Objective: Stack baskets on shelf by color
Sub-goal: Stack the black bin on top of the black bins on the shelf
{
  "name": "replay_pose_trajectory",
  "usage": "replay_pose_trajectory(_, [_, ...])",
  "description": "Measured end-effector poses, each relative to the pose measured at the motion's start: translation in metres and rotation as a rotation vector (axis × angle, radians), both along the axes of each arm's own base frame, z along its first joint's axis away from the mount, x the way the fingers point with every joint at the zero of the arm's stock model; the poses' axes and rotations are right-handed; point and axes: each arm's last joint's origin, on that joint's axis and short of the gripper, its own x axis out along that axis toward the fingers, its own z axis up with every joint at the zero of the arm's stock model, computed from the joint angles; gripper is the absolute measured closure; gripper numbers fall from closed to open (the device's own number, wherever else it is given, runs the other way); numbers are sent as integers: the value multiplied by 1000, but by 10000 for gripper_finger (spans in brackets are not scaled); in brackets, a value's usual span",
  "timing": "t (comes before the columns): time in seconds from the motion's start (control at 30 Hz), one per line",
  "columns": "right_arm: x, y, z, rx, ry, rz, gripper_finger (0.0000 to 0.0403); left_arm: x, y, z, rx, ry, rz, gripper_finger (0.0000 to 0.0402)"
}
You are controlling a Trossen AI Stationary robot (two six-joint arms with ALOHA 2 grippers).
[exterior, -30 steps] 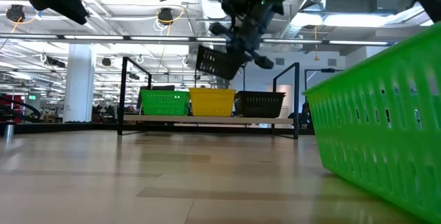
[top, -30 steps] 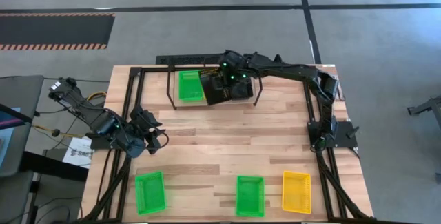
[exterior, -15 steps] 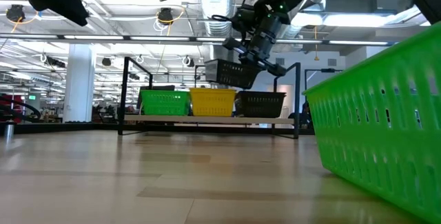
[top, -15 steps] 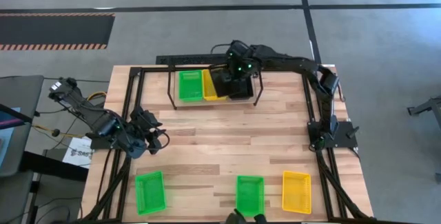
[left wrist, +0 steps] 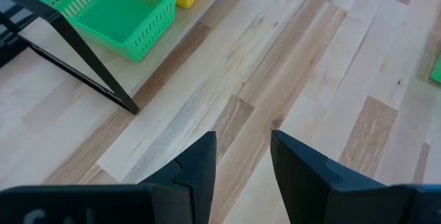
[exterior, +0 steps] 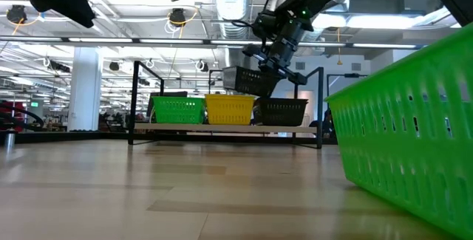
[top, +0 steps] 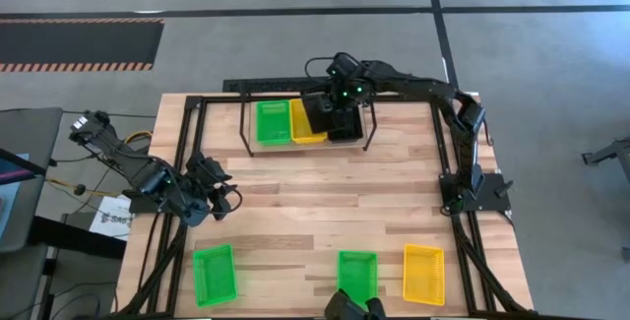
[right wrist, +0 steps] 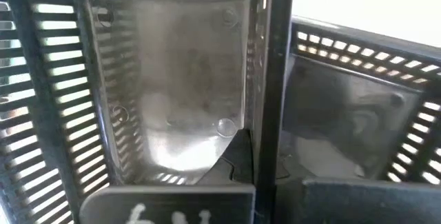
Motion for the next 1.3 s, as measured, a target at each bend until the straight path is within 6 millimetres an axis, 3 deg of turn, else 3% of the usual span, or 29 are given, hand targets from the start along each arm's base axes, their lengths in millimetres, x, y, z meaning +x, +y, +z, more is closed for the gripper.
replay_pose_trajectory(0.3, [-2,1,-19,32,-1,-14,403,0,0,0,-11,-7,13,276])
replay_pose_trajectory(0.8, [-7,6,-5,34,-29,3,403,0,0,0,-13,-8,16,276])
replay_pose_trajectory(1.3, [-18,11,-4,46,71,-19,403,0,0,0,-10,-5,12,276])
